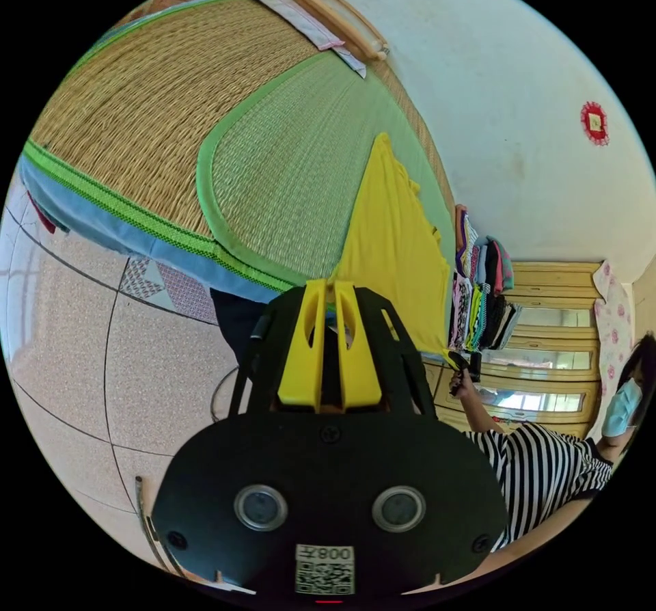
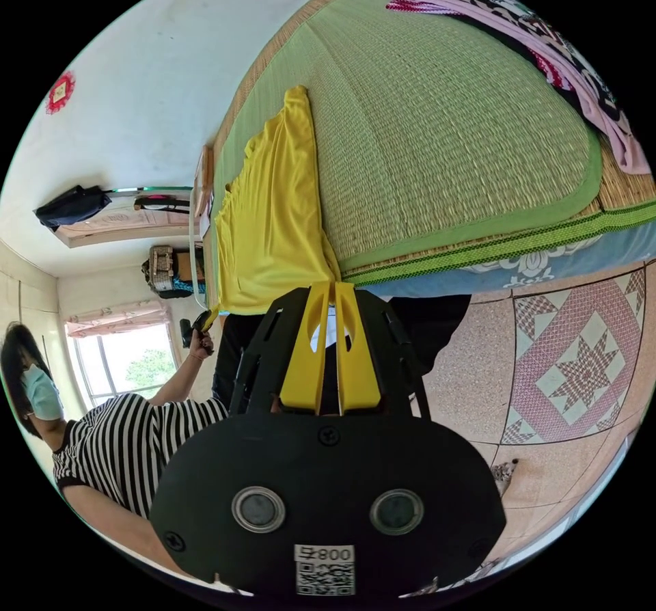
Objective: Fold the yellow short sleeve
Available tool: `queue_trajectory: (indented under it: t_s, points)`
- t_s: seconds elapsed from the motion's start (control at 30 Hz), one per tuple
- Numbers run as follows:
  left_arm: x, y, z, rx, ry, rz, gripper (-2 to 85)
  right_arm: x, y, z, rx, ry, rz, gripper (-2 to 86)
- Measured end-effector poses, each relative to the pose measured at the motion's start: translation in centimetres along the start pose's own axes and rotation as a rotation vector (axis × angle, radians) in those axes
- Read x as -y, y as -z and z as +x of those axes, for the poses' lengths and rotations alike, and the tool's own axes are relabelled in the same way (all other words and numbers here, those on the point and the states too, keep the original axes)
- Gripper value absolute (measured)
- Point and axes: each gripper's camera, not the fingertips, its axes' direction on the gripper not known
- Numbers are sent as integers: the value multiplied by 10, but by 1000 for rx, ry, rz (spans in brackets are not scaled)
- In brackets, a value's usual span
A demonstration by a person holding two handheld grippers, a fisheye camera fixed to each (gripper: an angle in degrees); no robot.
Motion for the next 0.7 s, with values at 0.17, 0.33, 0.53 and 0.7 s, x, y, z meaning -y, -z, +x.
queue_trajectory:
  t_s: [0.17,0.33,0.53,0.7]
  points:
    - [7,-5,77,13,-185,-92,5,-1,-7,3,16,-18,6,9]
    - [15,-8,113,347,-269,-249,2,-3,-8,6,39,-38,25,9]
    - [17,53,151,407,-231,-150,2,-3,-13,6,49,-42,23,9]
    - [4,35,248,371,-477,-230,2,0,-19,4,45,-53,14,9]
